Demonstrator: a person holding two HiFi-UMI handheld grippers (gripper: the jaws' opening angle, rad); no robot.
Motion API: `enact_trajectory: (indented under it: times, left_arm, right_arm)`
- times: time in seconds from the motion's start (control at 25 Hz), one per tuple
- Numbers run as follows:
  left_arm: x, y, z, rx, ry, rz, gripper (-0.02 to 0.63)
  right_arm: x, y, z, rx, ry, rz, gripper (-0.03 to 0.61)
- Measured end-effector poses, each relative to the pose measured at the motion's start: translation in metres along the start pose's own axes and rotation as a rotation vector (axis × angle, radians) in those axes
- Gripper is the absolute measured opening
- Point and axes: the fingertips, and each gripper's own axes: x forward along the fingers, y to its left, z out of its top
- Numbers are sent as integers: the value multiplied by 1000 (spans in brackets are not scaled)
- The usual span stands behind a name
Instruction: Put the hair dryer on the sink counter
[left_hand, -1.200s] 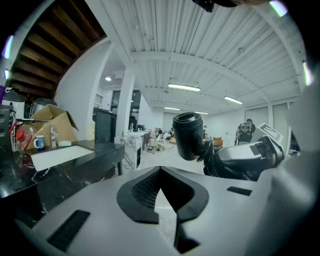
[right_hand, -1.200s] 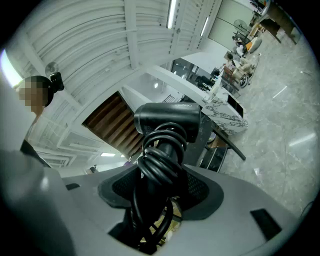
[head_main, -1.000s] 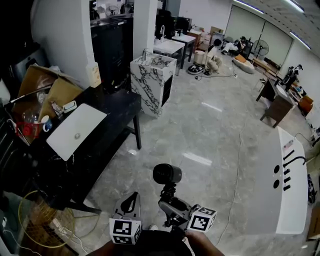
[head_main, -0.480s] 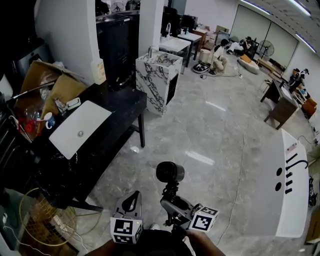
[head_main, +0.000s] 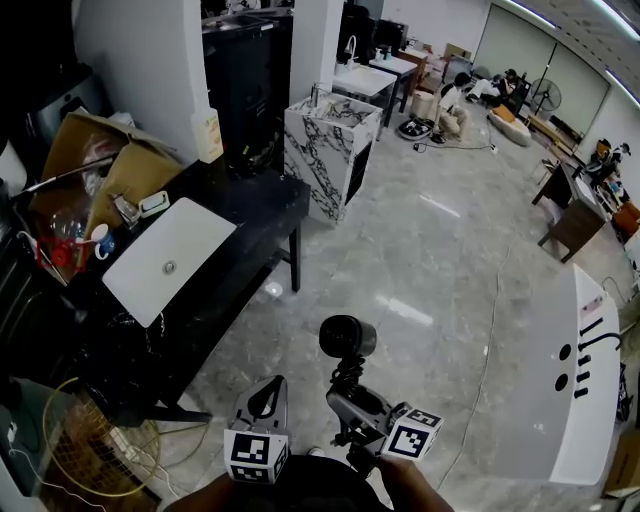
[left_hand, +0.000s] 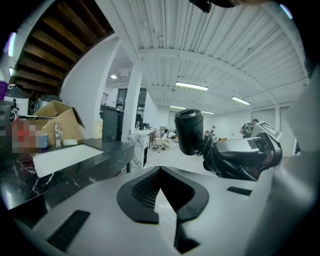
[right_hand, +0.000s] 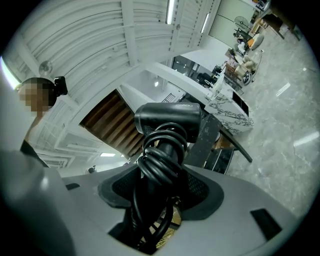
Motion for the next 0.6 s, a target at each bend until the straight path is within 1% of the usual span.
enact_trajectory:
  times: [0.2,0.36,0.6]
  left_arm:
    - [22,30,17,-3,-10,4,8]
    - [37,56,26,-12,-9,4,8]
    - [53,98,43,-21,-59,-12,8]
  right_arm:
    - [36,-8,15,-11,16,0,249]
    - [65,-13,27,-8,8,-8,249]
    - [107,-11,39,-18,-5,-32,249]
